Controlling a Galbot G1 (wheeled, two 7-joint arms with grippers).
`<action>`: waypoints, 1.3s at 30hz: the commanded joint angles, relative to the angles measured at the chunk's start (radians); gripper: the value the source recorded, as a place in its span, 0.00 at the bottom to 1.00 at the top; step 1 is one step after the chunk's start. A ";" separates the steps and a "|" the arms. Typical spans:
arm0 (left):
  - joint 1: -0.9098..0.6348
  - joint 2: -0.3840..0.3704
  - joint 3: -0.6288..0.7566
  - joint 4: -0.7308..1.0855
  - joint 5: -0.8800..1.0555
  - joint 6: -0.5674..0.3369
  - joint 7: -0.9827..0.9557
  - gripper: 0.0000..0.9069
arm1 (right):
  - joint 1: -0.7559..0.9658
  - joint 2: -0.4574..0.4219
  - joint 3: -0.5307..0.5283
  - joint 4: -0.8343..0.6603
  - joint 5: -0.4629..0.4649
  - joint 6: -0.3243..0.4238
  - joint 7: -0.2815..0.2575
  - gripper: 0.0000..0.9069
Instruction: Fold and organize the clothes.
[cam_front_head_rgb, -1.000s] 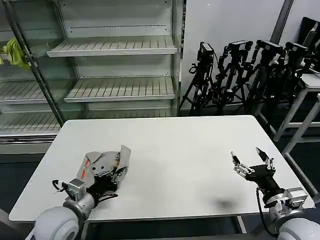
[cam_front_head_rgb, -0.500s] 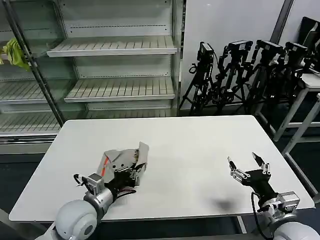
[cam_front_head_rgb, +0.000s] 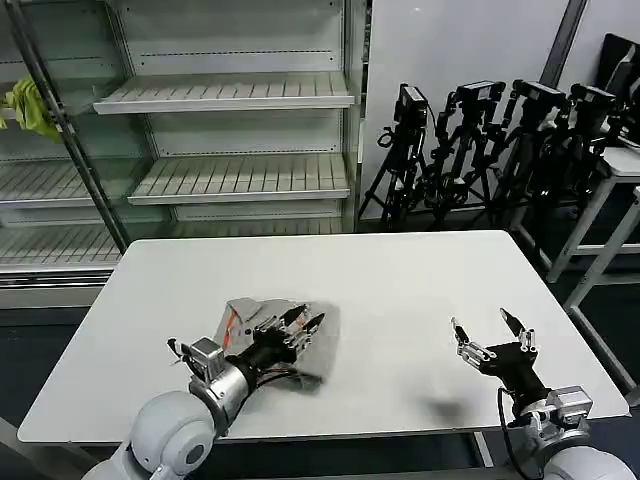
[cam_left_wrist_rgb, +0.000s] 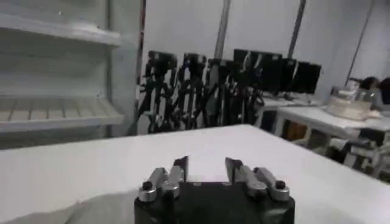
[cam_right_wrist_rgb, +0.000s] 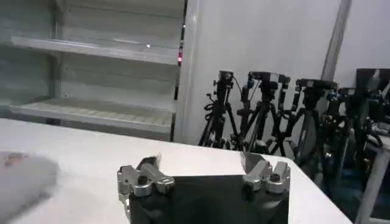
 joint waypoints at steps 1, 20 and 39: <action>-0.024 -0.013 0.006 -0.019 -0.015 -0.021 0.001 1.00 | 0.003 0.001 -0.014 0.003 -0.004 -0.002 0.003 1.00; 0.307 0.088 -0.524 -0.111 0.086 -0.031 -0.006 1.00 | 0.299 -0.011 -0.645 -0.031 0.217 -0.081 0.150 1.00; 0.459 0.020 -0.618 -0.143 0.152 -0.061 0.008 1.00 | 0.303 -0.037 -0.755 0.021 0.312 -0.134 0.196 1.00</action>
